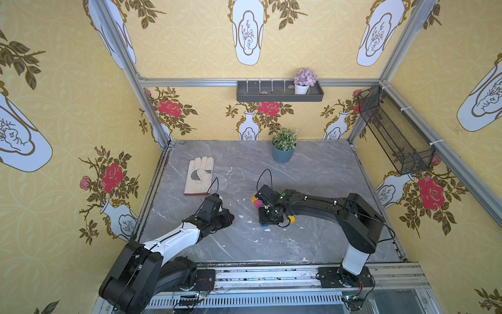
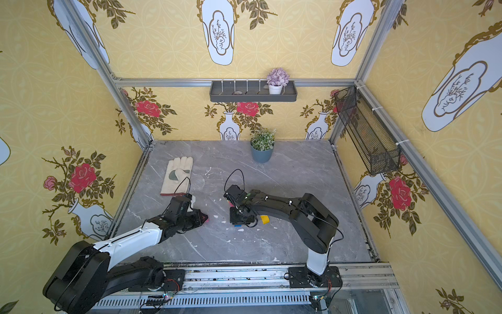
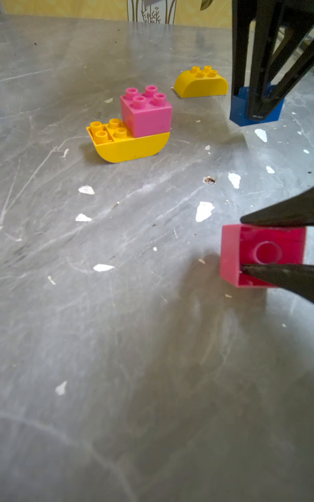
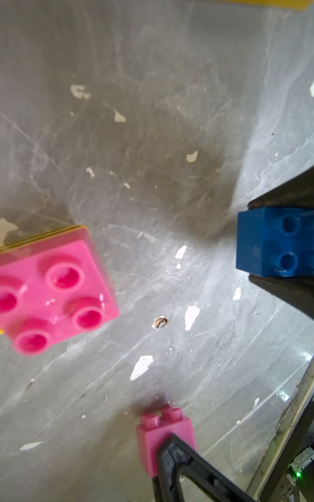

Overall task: Assemble the letter s with lego
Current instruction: Place the lego brick at the center of the board.

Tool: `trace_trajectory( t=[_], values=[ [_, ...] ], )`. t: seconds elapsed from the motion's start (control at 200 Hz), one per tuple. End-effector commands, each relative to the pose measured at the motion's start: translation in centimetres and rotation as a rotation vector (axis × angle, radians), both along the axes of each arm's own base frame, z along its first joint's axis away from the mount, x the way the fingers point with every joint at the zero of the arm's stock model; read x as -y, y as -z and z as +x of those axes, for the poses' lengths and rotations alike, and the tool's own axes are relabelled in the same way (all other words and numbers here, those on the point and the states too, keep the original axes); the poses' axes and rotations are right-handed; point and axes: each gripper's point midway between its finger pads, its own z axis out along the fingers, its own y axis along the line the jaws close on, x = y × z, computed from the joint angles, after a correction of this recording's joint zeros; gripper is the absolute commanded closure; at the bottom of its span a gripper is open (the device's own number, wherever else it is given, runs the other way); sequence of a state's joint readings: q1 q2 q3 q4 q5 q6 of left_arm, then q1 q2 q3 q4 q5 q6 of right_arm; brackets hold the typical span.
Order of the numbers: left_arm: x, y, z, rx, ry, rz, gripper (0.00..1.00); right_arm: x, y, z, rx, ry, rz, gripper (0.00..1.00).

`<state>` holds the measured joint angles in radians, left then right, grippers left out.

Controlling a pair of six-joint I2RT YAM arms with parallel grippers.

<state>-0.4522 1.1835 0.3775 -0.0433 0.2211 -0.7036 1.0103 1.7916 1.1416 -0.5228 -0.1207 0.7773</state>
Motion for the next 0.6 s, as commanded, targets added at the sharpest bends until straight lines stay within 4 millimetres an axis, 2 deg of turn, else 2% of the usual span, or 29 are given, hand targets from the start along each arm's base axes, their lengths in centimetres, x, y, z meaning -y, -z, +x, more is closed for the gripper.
trace_trajectory(
  t=[0.0,0.045,0.255,0.465,0.545,0.595],
  values=[
    [-1.4,1.6,-1.7,-0.081,-0.012,0.062,0.95,-0.3,-0.1,0.2,0.011,-0.007,0.001,0.75],
    [-1.1,1.2,-1.7,-0.074,-0.004,0.048,1.00,-0.4,-0.1,0.3,0.013,-0.007,0.002,0.75],
    [-0.3,-0.9,-0.9,-0.014,0.017,0.003,1.00,-0.1,-0.1,0.4,0.022,-0.002,-0.009,0.75],
    [0.6,-3.3,-0.1,0.042,0.038,-0.057,1.00,2.4,0.7,0.4,0.033,0.009,-0.065,0.72],
    [1.1,-4.0,0.0,0.053,0.046,-0.105,1.00,3.8,1.4,0.3,0.019,0.026,-0.079,0.64],
    [1.5,-4.5,0.1,0.064,0.055,-0.144,1.00,4.5,1.7,0.3,0.007,0.031,-0.078,0.54]
  ],
)
